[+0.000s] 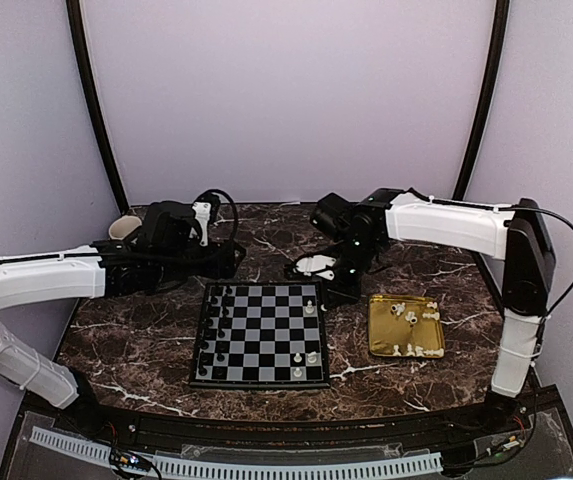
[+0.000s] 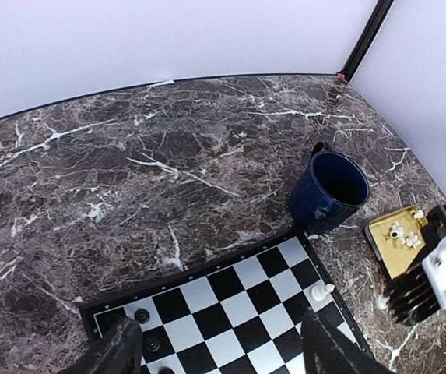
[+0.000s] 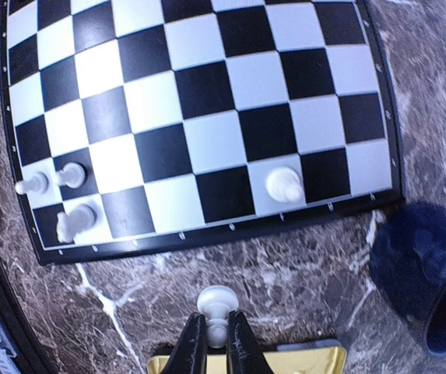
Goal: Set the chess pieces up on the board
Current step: Place the pawn at c2.
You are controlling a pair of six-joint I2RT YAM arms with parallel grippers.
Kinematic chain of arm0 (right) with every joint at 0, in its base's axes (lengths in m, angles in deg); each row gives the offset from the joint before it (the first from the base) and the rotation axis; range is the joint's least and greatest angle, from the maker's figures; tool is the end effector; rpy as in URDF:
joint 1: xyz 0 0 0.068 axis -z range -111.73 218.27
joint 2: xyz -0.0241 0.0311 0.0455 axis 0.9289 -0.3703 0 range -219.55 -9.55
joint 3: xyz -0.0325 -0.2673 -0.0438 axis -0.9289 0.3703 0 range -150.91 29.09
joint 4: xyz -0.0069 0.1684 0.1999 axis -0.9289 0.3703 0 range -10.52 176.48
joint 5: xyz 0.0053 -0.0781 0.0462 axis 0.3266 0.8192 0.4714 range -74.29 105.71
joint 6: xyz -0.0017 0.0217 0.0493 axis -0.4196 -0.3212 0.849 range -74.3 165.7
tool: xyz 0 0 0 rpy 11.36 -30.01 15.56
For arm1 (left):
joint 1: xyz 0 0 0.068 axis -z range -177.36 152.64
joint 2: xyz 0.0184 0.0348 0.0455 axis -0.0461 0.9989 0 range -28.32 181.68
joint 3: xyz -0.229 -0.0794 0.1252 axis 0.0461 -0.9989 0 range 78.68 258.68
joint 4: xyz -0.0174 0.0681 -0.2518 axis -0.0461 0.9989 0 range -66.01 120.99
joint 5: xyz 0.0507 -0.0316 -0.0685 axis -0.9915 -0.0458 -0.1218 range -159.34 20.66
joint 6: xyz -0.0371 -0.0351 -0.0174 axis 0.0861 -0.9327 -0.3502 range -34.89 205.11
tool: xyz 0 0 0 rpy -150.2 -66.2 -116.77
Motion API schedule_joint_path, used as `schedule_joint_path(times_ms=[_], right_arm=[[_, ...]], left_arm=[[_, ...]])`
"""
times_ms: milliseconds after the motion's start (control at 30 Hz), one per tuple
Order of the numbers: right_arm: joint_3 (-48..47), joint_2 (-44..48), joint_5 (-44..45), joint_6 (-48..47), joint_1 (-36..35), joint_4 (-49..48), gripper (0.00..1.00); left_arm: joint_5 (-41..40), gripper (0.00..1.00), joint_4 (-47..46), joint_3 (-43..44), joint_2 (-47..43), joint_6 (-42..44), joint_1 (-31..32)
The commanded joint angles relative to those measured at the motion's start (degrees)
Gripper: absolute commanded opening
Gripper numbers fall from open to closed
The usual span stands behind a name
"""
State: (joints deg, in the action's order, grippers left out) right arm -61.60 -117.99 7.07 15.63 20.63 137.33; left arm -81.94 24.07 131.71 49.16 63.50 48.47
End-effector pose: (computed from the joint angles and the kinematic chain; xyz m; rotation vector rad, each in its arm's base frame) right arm 0.2537 0.2861 0.2407 -1.8431 2.2442 0.2728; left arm 0.2213 -0.2165 0.2793 0.2840 2.0086 -0.5363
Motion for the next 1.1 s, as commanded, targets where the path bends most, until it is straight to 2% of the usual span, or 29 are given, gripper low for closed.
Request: schedule_joint_path(times_ms=[0,367,1067], right_arm=[[-4.61,-4.17,-1.92,-0.69,-3.73,2.06,0.1],[-9.44,-12.02,-2.29,-0.94,-9.14,3.61,0.11],[-11.18,-16.18,-2.26,-0.44,-11.05,3.87,0.13]], left_arm=[[-4.85,0.72,-0.37,-2.23,-4.78,-0.55,-0.03],[-7.59,0.72,0.02,-4.42,-8.19,-0.39,-0.03],[-7.02,0.73,0.27,-5.39,-8.83,-0.76,-0.03]])
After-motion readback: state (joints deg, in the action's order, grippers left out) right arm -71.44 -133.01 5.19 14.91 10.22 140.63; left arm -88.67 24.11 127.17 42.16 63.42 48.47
